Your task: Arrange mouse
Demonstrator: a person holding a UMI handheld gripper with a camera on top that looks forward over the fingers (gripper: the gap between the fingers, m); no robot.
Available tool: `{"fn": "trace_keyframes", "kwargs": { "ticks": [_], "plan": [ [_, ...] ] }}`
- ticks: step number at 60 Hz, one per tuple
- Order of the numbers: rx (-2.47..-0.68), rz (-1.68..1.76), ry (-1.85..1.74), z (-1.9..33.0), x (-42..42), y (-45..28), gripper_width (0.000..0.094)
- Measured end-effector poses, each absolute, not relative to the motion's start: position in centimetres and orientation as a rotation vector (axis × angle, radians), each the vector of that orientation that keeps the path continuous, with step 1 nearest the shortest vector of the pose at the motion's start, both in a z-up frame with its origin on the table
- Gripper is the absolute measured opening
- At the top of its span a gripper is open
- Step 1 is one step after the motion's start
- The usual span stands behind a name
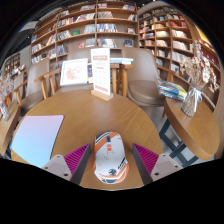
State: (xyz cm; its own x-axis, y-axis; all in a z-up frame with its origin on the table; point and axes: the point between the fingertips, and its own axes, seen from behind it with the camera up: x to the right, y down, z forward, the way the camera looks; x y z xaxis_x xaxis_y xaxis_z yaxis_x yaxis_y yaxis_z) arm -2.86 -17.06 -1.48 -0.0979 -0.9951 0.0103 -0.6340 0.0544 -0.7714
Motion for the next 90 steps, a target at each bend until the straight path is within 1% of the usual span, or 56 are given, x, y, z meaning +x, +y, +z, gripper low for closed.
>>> {"fn": "trace_keyframes", "kwargs": {
  "ticks": [4, 6, 7, 9, 14, 19, 22, 28, 36, 38, 44, 47, 52, 59, 72, 77, 81, 84, 86, 87, 90],
  "plan": [
    [-1.633, -0.854, 1.783, -1.4, -2.6, -16.8, 0.0852],
    [-1.637, -0.853, 1.775, -1.5, -2.5, -16.7, 0.0810],
    [-1.640, -0.850, 1.769, -1.5, -2.5, -16.6, 0.0752],
    [-1.652, -0.851, 1.753, -1.5, -2.3, -16.5, 0.0475],
    [-1.649, -0.870, 1.779, -1.5, -2.2, -17.1, 0.0445],
    [-1.654, -0.884, 1.782, -0.8, -2.5, -17.0, 0.0443],
    [-1.648, -0.894, 1.766, 0.6, -2.6, -16.6, 0.0444],
    [-1.607, -0.880, 1.718, 4.8, -2.6, -14.3, 0.0444],
    [-1.576, -0.892, 1.633, 10.4, -1.3, -8.4, 0.0446],
    [-1.576, -0.884, 1.617, 11.1, -1.0, -6.5, 0.0446],
    [-1.588, -0.820, 1.600, 11.8, 0.2, -0.3, 0.0445],
    [-1.609, -0.812, 1.579, 11.5, 0.7, 2.5, 0.0446],
    [-1.643, -0.798, 1.570, 10.0, 1.4, 6.6, 0.0445],
    [-1.671, -0.748, 1.602, 6.4, 2.1, 10.4, 0.0444],
    [-1.741, -0.733, 1.672, -0.9, 2.2, 12.1, 0.0456],
    [-1.710, -0.784, 1.642, -0.8, 2.3, 11.9, 0.0495],
    [-1.727, -0.777, 1.655, -1.0, 2.0, 11.9, 0.0577],
    [-1.707, -0.780, 1.658, -0.2, 1.7, 11.7, 0.0755],
    [-1.684, -0.798, 1.655, 0.7, 1.6, 11.4, 0.0843],
    [-1.673, -0.805, 1.652, 1.3, 1.5, 11.2, 0.0867],
    [-1.645, -0.831, 1.651, 3.2, 0.5, 10.6, 0.0851]
  ]
}}
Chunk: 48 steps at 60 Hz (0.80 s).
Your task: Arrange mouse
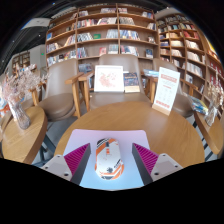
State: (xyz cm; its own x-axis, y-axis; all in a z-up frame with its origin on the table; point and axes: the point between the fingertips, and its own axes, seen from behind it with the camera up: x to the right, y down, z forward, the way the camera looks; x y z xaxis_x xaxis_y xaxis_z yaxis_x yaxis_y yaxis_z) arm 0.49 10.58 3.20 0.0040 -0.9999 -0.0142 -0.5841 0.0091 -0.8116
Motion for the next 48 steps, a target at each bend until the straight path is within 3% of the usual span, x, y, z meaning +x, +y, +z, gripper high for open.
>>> {"fn": "trace_keyframes", "kwargs": {
  "ticks": [14, 31, 48],
  "plan": [
    [-1.586, -0.911, 1.649, 10.8, -8.9, 6.2, 0.0857],
    [-1.610, -0.887, 1.647, 11.6, -23.0, 2.5, 0.0853],
    [-1.611, -0.940, 1.633, 11.6, -28.1, 0.2, 0.0856]
  ]
}}
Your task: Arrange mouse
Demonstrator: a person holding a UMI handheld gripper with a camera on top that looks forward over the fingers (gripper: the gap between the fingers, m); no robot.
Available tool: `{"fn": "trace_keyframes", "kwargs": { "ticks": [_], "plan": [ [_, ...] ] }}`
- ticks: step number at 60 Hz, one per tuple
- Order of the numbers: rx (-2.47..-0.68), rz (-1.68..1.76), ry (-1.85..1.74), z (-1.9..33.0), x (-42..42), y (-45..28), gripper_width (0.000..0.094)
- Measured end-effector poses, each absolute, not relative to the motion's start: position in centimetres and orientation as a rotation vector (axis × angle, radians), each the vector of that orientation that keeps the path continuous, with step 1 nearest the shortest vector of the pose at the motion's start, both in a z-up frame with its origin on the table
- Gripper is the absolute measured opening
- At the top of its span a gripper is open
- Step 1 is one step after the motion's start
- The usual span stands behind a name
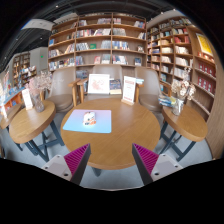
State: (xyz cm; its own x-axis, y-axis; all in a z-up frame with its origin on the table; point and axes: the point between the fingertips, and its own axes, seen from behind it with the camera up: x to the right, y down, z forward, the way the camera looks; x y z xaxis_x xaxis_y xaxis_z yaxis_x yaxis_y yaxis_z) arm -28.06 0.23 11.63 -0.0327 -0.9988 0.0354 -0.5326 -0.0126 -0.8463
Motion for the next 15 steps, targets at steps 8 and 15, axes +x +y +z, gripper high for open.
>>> {"fn": "trace_keyframes", "kwargs": {
  "ticks": [8, 15],
  "plan": [
    [-1.596, -0.947, 1.622, 12.21, -28.56, -0.29, 0.0858],
    [-1.585, -0.946, 1.618, 12.21, -28.91, -0.54, 0.0861]
  ]
}}
